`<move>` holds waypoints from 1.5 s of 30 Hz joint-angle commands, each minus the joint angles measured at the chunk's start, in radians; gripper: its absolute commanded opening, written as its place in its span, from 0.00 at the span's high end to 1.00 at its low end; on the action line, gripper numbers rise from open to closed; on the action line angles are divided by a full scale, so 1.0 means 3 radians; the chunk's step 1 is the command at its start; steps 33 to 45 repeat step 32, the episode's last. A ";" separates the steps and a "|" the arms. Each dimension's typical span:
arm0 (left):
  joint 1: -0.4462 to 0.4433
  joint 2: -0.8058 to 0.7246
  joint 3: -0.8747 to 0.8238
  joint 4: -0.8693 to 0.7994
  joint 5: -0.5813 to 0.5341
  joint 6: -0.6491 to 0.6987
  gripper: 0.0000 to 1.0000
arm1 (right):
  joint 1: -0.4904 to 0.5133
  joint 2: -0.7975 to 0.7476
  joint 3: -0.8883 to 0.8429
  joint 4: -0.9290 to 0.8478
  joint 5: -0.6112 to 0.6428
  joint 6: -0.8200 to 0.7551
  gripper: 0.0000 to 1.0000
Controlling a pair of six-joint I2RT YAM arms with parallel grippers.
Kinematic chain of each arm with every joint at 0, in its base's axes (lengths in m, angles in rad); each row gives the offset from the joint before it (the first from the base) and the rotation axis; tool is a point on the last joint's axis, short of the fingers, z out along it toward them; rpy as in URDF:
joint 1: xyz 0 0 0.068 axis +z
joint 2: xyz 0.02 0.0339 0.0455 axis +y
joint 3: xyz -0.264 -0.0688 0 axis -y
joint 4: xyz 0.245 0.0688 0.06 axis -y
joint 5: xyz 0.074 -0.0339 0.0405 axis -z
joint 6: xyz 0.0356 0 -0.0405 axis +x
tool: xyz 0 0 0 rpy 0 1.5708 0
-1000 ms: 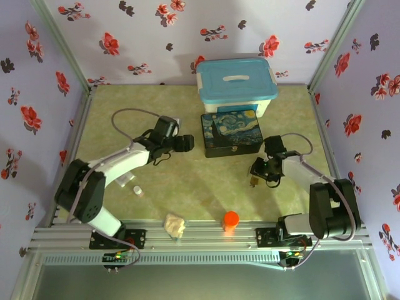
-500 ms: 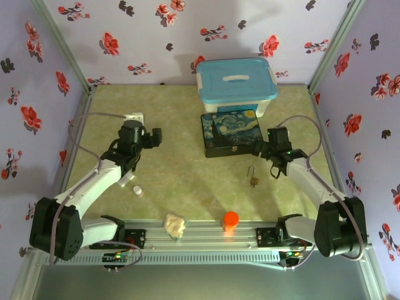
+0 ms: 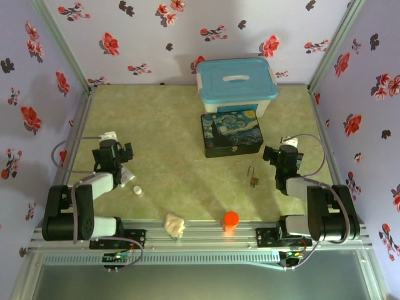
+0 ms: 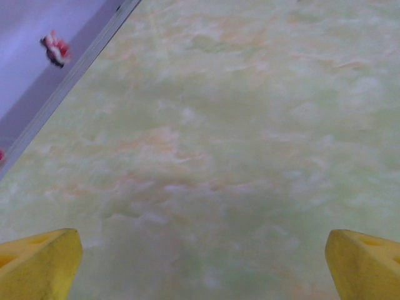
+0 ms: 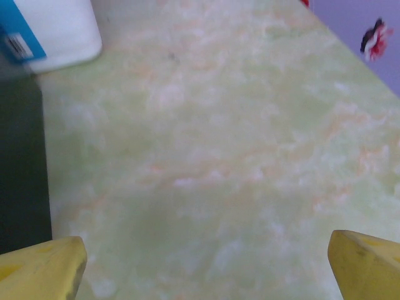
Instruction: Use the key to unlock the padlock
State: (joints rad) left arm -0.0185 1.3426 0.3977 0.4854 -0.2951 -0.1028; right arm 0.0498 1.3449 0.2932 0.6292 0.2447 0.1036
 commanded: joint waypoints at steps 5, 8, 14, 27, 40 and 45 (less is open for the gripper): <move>0.0087 -0.0042 -0.0244 0.1067 0.0245 0.0018 0.00 | -0.0028 0.0666 -0.0027 0.1424 -0.0015 -0.0075 0.01; 0.0139 0.0270 -0.0355 0.1553 0.0224 -0.0018 0.00 | -0.0032 0.0730 0.0063 0.1379 0.0121 -0.0032 0.01; 0.0073 0.0684 -0.0143 0.1617 0.0383 0.0160 0.00 | -0.0038 0.0720 0.0274 0.0935 0.0198 0.0009 0.01; 0.0018 0.0678 -0.0058 0.1445 0.0247 0.0189 0.00 | -0.0043 0.0748 0.0335 0.0851 0.0150 0.0011 0.01; 0.0020 0.0679 -0.0062 0.1446 0.0250 0.0189 0.00 | -0.0043 0.0711 0.0280 0.0918 0.0099 -0.0022 0.01; 0.0020 0.0679 -0.0062 0.1446 0.0250 0.0189 0.00 | -0.0043 0.0711 0.0280 0.0918 0.0099 -0.0022 0.01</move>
